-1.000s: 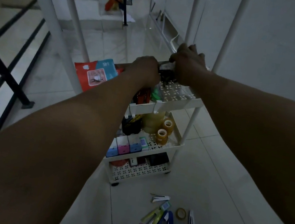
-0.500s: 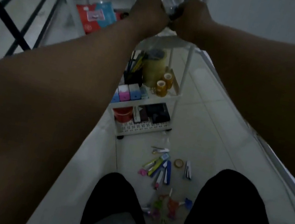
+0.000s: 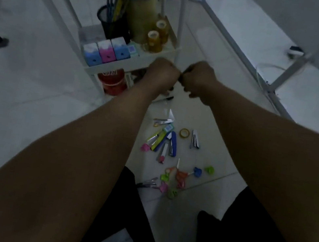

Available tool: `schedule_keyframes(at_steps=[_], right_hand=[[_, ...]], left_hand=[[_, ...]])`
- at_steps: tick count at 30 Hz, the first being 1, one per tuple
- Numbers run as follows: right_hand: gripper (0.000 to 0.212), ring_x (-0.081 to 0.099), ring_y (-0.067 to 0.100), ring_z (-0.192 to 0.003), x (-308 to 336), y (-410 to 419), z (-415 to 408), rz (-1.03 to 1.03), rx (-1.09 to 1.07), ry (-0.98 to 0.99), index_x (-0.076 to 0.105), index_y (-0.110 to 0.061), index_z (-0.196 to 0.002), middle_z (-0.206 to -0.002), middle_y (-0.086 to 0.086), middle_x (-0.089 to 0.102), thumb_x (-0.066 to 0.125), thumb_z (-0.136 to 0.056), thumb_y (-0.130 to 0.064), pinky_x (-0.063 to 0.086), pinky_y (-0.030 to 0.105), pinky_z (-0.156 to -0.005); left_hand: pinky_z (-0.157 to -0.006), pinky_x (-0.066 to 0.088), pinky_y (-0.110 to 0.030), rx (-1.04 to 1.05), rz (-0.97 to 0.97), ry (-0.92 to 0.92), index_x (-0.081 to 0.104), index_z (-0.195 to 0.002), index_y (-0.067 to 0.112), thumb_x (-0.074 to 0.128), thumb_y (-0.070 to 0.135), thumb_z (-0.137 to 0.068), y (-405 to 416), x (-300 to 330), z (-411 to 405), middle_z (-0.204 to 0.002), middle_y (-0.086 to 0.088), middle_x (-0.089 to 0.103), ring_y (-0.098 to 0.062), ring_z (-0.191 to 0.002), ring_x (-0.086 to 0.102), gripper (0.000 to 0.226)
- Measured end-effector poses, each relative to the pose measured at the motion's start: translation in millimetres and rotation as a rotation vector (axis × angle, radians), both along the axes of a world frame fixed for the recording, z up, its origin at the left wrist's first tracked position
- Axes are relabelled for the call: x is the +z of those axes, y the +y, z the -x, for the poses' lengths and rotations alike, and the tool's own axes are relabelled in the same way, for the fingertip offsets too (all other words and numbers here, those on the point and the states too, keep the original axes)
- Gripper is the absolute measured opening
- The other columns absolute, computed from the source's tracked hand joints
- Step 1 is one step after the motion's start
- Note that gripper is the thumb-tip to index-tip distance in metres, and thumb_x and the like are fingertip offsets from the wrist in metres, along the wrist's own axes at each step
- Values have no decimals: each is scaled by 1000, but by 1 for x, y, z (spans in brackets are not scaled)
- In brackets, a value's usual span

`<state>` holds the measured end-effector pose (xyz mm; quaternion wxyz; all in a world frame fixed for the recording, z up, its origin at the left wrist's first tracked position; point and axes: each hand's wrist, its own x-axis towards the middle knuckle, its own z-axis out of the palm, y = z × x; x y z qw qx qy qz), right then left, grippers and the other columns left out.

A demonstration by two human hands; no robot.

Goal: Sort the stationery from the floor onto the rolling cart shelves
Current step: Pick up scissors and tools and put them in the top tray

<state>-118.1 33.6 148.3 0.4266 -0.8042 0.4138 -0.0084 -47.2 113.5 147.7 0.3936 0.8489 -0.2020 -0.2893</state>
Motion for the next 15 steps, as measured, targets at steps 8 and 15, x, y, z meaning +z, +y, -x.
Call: schedule_keyframes(at_steps=[8, 15], right_hand=[[37, 65, 34, -97, -181, 10, 97, -114, -99, 368, 61, 6, -111, -108, 22, 65, 65, -85, -20, 57, 40, -83], [32, 66, 30, -89, -263, 28, 155, -188, -70, 647, 63, 3, -107, -112, 20, 64, 67, -84, -18, 52, 27, -61]], left_hand=[[-75, 54, -39, 233, -278, 482, 62, -114, 1, 65, 18, -83, 65, -199, 73, -101, -22, 64, -33, -84, 64, 35], [-97, 48, -44, 31, -610, 314, 55, -121, 3, 68, 21, -82, 117, -285, 128, -126, -16, 55, -33, -117, 52, 45]])
